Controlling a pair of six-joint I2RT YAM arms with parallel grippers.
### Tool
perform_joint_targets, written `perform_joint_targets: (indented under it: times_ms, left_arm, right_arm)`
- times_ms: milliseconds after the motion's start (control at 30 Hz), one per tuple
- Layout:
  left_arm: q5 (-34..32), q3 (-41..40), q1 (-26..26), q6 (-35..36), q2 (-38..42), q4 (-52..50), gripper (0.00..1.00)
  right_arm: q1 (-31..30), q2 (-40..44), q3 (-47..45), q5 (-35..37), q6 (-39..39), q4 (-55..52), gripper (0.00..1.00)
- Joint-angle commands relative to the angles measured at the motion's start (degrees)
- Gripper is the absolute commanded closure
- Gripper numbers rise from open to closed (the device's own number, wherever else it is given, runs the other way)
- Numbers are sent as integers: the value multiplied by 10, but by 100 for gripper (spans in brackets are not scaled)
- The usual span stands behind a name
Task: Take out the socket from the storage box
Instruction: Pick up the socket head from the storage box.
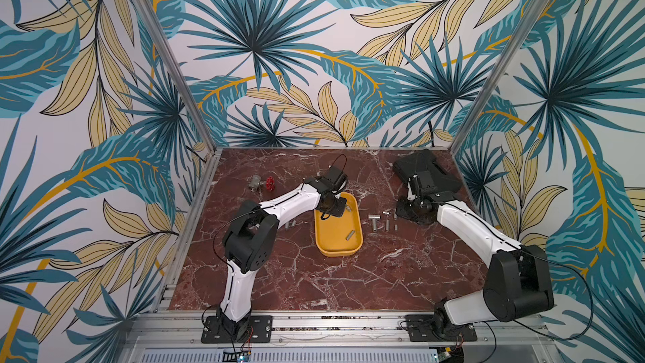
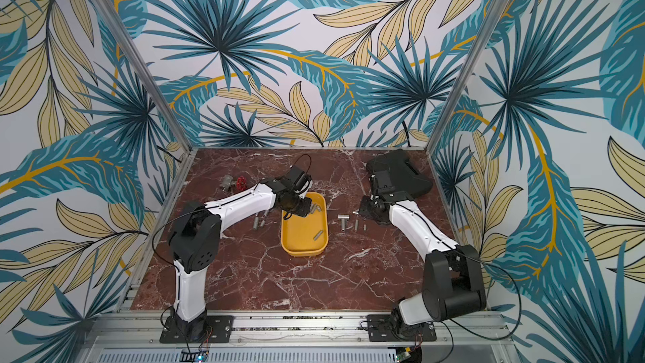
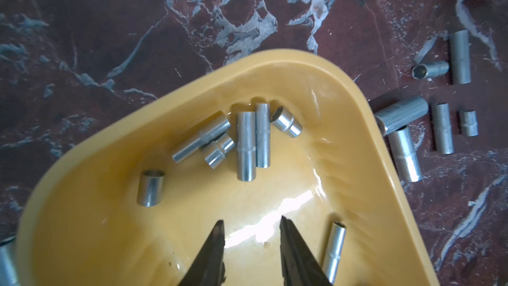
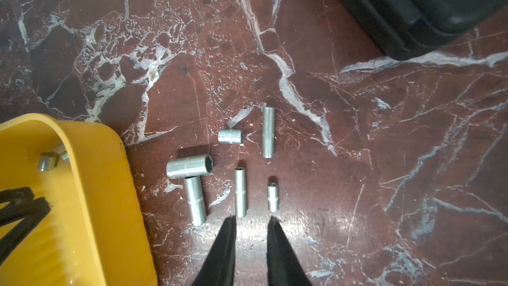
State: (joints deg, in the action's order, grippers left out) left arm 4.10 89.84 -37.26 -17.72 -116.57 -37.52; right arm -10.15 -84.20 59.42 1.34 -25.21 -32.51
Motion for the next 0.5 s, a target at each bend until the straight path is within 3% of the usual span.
perform_joint_targets:
  times_ms: [0,467]
  left_arm:
    - [-7,42,-5,17,-17,-2,65]
    - [-34,90,-7,44,-86,-10,68]
  right_arm:
    - [2,9,-1,9,4,-19,77]
    - [2,13,-5,11,4,-21,77]
